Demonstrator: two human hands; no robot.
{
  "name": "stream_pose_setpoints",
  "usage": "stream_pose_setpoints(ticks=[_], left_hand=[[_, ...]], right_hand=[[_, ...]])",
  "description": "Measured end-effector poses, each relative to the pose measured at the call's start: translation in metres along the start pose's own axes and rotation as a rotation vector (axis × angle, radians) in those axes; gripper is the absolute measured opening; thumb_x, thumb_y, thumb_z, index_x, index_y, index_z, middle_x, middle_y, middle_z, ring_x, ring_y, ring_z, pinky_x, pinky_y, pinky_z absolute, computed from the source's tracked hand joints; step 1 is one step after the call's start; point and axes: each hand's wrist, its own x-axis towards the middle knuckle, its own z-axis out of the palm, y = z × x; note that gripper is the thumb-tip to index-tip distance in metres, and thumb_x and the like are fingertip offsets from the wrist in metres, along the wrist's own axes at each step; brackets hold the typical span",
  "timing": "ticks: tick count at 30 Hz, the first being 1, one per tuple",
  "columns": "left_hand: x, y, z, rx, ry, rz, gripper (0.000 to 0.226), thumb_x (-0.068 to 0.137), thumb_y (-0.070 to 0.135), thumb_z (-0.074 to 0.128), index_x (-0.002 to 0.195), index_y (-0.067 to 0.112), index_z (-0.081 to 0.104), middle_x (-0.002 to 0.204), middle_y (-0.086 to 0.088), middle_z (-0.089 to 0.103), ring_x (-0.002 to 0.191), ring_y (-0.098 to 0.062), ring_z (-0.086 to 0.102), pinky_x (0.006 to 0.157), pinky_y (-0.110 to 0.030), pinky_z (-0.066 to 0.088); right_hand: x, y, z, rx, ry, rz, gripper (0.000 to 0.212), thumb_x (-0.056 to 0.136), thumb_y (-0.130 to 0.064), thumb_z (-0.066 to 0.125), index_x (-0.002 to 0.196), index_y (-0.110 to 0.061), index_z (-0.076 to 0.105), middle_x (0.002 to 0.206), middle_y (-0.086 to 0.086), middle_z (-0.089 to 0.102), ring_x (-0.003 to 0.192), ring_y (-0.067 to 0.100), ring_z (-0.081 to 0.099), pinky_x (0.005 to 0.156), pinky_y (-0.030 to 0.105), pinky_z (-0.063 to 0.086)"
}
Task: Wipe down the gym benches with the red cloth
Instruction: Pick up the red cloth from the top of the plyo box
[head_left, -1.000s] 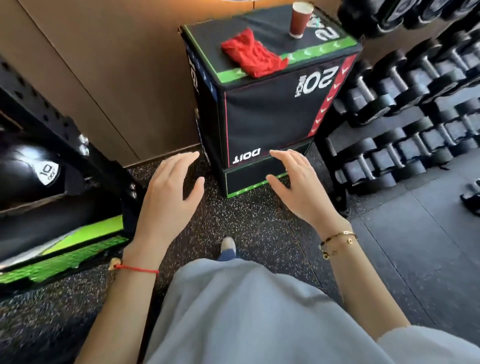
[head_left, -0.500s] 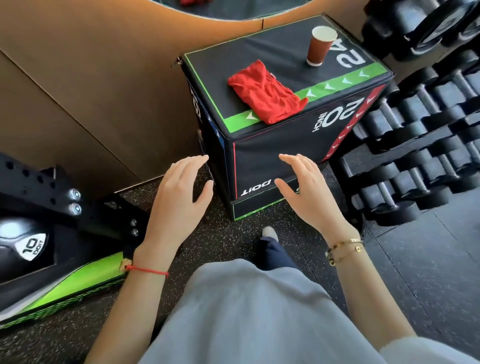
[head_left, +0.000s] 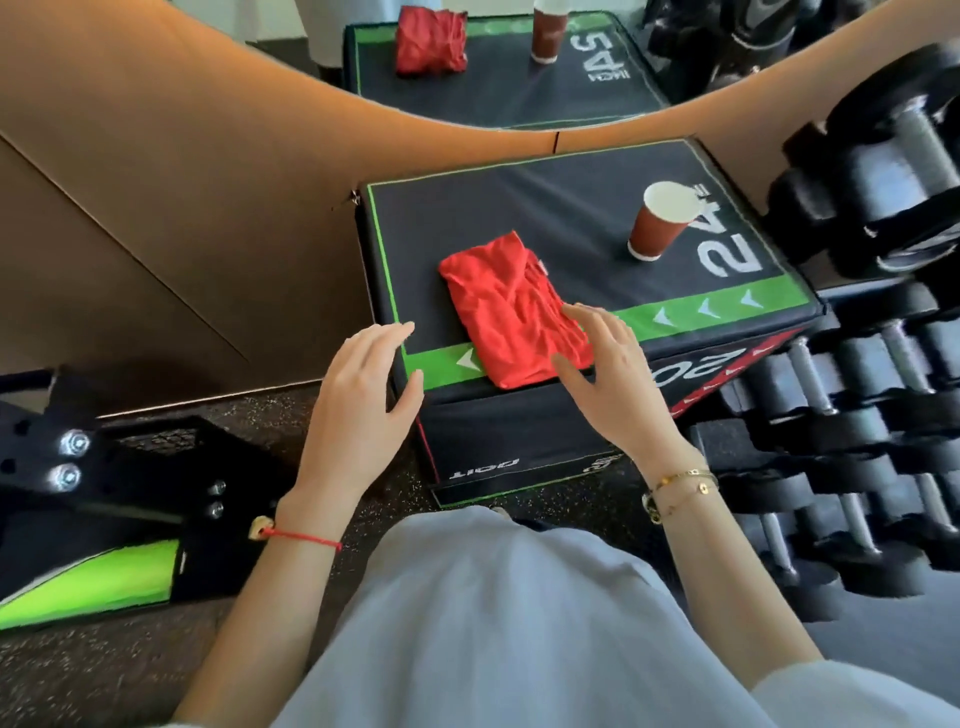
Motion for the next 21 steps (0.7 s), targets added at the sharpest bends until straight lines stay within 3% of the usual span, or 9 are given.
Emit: stream_pose_setpoints(ticks=[8, 13, 21], left_hand=[[0.025, 0.01, 0.043, 0.042, 0.046, -0.118, 0.045, 0.094, 0.018, 0.059, 0.138, 0.012, 0.05, 0.136, -0.005, 0.055, 0.135, -0.02, 0.043, 0.115, -0.036, 0.036], [0.032, 0.006, 0.061, 0.067, 0.008, -0.15, 0.044, 0.094, 0.016, 0.058, 0.137, 0.009, 0.051, 0.137, -0.006, 0.054, 0.136, -0.021, 0.043, 0.116, -0.037, 0.034], [0.041, -0.013, 0.083, 0.123, -0.051, -0.151, 0.043, 0.096, 0.019, 0.054, 0.137, 0.009, 0.05, 0.14, -0.006, 0.052, 0.138, -0.022, 0.04, 0.118, -0.037, 0.031]], right_hand=[[0.066, 0.042, 0.006, 0.061, -0.101, -0.036, 0.051, 0.089, -0.017, 0.062, 0.136, -0.006, 0.045, 0.136, 0.01, 0.05, 0.13, 0.027, 0.041, 0.111, 0.034, 0.03], [0.088, 0.054, 0.026, 0.036, -0.168, -0.001, 0.064, 0.088, -0.021, 0.062, 0.143, -0.005, 0.036, 0.14, 0.013, 0.046, 0.132, 0.029, 0.037, 0.11, 0.034, 0.027], [0.099, 0.057, 0.056, -0.082, -0.25, 0.107, 0.088, 0.083, -0.047, 0.065, 0.147, -0.004, 0.023, 0.144, 0.016, 0.039, 0.133, 0.035, 0.033, 0.112, 0.041, 0.026]])
